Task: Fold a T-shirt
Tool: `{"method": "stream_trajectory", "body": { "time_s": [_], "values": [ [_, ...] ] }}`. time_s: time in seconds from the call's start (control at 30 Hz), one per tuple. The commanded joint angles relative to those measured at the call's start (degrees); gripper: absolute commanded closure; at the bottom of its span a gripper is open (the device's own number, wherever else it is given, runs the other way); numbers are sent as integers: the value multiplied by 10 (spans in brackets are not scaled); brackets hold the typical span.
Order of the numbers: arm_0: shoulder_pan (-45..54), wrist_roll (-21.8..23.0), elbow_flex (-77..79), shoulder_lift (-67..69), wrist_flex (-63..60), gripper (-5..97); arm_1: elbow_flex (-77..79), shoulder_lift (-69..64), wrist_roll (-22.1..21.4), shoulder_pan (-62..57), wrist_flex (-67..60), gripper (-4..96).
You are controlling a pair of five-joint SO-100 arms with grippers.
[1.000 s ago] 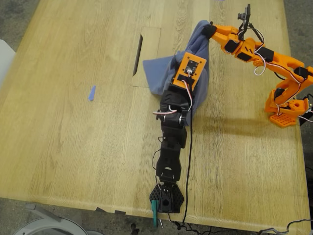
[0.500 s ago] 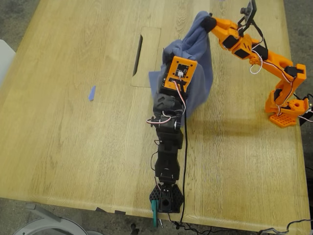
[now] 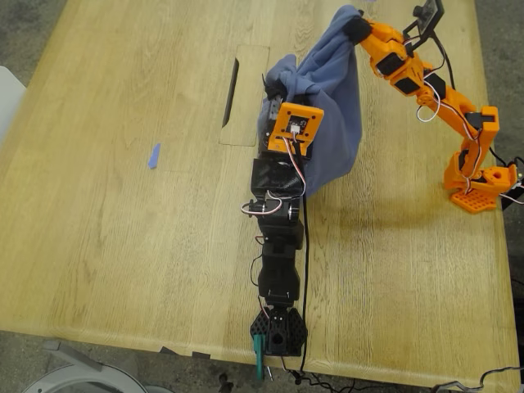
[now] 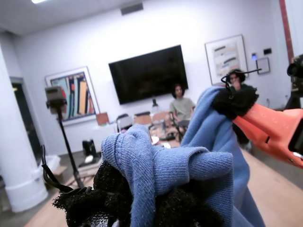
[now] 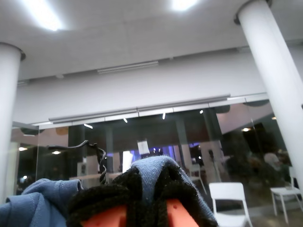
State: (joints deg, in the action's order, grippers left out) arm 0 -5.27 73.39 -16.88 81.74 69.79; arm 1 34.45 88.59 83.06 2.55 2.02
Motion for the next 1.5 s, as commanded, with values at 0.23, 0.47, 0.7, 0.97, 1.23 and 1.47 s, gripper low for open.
{"method": "stream_trajectory", "body": {
  "time_s": [0.23, 0.47, 0.7, 0.97, 1.23, 1.47],
  "values": [
    [16, -4, -20, 63, -91, 918, -62, 6, 11, 11, 28, 900],
    [16, -6, -24, 70, -119, 918, -71, 6, 19, 20, 43, 901],
    [18, -6, -24, 79, -142, 918, -89, 6, 28, 21, 43, 901],
    [18, 0, -25, 99, -146, 918, -134, 6, 28, 20, 9, 901],
    [2, 5, -25, 104, -166, 918, -173, 6, 40, 47, -23, 897],
    [-58, 10, -25, 105, -171, 918, -199, 7, 53, 126, -69, 898]
  ]
}}
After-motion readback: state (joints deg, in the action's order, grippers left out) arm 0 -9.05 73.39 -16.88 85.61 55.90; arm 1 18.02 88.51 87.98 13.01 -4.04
